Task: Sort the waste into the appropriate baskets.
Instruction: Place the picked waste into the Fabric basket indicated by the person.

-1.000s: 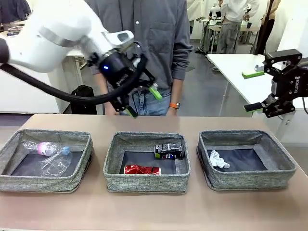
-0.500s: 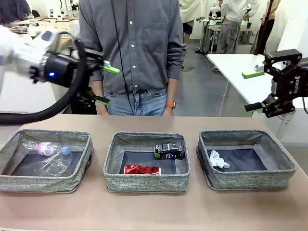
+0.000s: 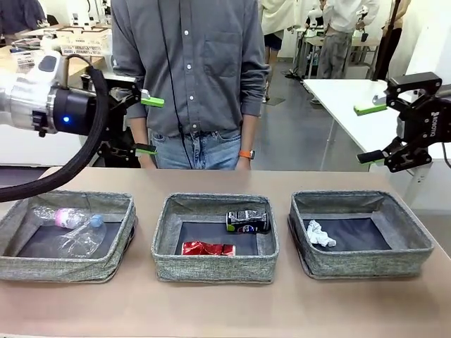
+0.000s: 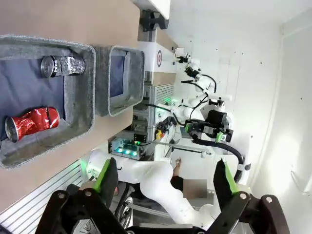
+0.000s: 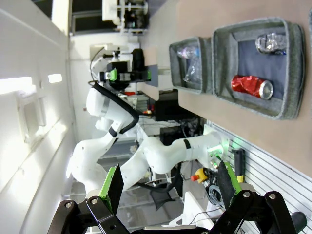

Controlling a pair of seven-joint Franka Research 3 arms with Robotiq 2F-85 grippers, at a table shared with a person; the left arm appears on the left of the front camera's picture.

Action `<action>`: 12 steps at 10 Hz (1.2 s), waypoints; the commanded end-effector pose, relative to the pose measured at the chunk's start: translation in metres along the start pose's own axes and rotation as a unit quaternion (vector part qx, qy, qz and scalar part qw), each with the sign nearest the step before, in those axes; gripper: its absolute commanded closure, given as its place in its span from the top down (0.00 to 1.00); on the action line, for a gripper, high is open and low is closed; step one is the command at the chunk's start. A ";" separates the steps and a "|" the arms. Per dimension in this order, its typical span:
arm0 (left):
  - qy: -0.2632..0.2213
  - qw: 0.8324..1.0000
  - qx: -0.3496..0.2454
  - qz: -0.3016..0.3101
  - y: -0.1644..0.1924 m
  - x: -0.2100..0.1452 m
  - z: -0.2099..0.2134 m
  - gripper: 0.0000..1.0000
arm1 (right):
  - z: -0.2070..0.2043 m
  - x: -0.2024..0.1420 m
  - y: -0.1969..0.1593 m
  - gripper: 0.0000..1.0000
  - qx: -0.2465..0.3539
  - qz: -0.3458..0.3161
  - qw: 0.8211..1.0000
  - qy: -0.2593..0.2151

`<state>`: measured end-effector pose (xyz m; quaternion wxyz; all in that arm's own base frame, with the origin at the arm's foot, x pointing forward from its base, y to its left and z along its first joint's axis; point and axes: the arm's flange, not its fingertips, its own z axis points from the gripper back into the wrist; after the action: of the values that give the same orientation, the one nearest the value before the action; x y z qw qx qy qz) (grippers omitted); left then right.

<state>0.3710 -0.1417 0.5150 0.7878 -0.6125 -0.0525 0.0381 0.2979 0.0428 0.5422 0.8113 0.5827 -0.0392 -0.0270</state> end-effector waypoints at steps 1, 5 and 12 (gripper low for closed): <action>0.008 1.000 0.007 0.004 -0.003 0.006 0.004 1.00 | 0.000 -0.001 0.002 1.00 0.006 -0.006 1.000 0.000; 0.008 1.000 0.007 0.004 -0.003 0.006 0.004 1.00 | 0.000 -0.001 0.002 1.00 0.006 -0.006 1.000 0.000; 0.008 1.000 0.007 0.004 -0.003 0.006 0.004 1.00 | 0.000 -0.001 0.002 1.00 0.006 -0.006 1.000 0.000</action>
<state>0.3777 -0.1405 0.5158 0.7920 -0.6073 -0.0512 0.0359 0.2979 0.0428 0.5422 0.8113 0.5827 -0.0392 -0.0270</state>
